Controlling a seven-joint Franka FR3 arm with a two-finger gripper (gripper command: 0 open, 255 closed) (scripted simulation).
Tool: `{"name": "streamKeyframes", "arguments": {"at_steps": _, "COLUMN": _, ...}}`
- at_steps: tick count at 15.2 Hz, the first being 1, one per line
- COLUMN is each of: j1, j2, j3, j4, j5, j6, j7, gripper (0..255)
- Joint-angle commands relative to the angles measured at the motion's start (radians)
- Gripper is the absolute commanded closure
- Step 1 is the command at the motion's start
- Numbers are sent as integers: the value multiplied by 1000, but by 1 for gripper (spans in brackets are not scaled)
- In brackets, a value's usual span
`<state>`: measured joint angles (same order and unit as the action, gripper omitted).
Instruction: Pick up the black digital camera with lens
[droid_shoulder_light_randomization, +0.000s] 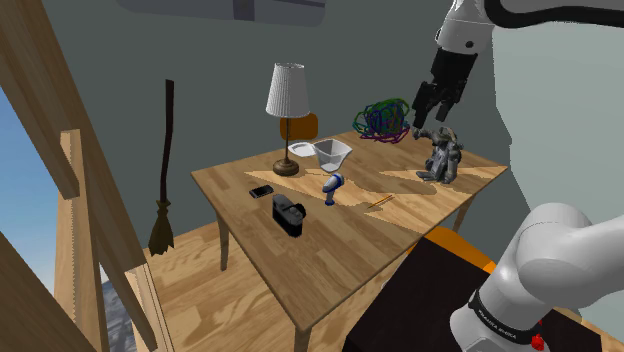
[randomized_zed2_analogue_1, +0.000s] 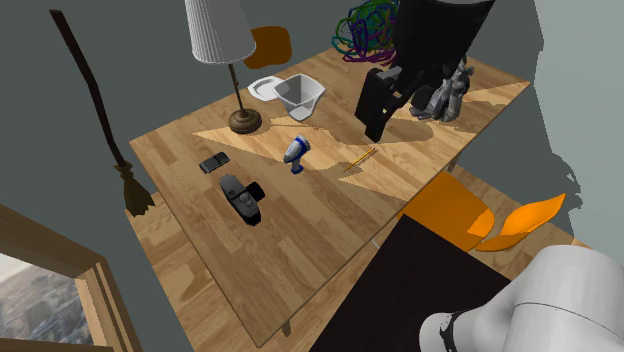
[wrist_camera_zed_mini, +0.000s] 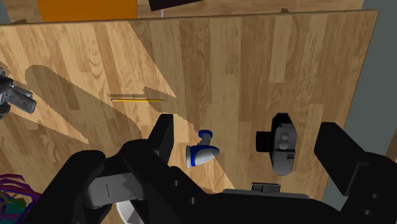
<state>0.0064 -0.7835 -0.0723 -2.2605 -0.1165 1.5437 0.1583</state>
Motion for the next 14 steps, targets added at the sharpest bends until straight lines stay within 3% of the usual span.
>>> {"name": "streamKeyframes", "arguments": {"at_steps": 1, "j1": 0, "j2": 0, "j3": 0, "j4": 0, "j5": 0, "j6": 0, "j7": 0, "gripper": 0}}
{"name": "streamKeyframes", "arguments": {"at_steps": 14, "j1": 26, "j2": 332, "j3": 30, "j4": -83, "j5": 36, "j6": 395, "j7": 98, "gripper": 0}}
